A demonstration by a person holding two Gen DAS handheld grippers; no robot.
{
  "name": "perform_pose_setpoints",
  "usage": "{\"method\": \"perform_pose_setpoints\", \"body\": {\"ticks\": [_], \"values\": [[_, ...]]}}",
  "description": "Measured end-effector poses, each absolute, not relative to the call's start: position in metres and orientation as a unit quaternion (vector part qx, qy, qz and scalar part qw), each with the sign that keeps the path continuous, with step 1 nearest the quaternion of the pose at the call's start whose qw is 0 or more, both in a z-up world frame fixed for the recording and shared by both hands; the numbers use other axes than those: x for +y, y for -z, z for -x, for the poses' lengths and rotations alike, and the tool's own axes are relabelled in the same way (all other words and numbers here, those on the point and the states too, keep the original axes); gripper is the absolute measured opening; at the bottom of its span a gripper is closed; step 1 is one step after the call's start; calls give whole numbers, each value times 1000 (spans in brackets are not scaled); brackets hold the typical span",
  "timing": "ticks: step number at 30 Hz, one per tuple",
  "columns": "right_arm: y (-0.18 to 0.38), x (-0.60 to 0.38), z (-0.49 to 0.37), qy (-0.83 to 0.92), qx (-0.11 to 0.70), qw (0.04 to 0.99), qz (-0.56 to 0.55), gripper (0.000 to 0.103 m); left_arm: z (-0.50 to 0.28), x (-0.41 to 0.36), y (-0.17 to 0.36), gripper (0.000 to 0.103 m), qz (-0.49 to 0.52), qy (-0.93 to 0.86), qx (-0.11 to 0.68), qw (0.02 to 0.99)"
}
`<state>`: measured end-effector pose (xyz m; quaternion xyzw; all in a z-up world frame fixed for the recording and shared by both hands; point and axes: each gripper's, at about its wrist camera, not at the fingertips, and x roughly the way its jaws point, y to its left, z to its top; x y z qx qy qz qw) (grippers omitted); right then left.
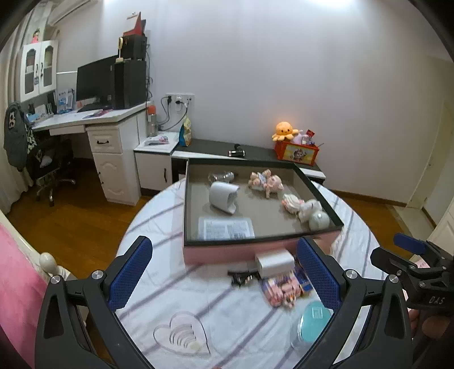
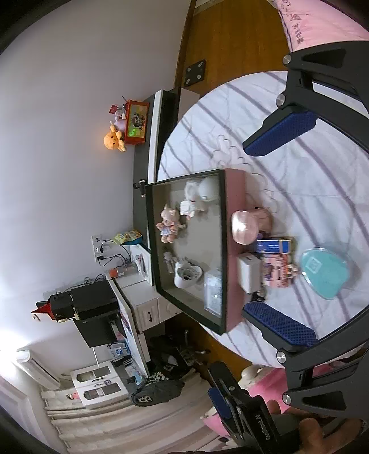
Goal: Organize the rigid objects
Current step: 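Move both tools back toward the remaining items on the bed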
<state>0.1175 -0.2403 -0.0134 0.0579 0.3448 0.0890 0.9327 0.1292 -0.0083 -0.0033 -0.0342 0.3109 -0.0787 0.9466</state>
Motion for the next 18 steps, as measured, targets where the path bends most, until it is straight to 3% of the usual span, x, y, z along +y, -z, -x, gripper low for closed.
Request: {"method": "perform_pose_setpoints", "body": {"ticks": [18], "values": [[53,-217,-89,-110,387,915,-40,103,-95,0,43,103,44,64,352,933]]}}
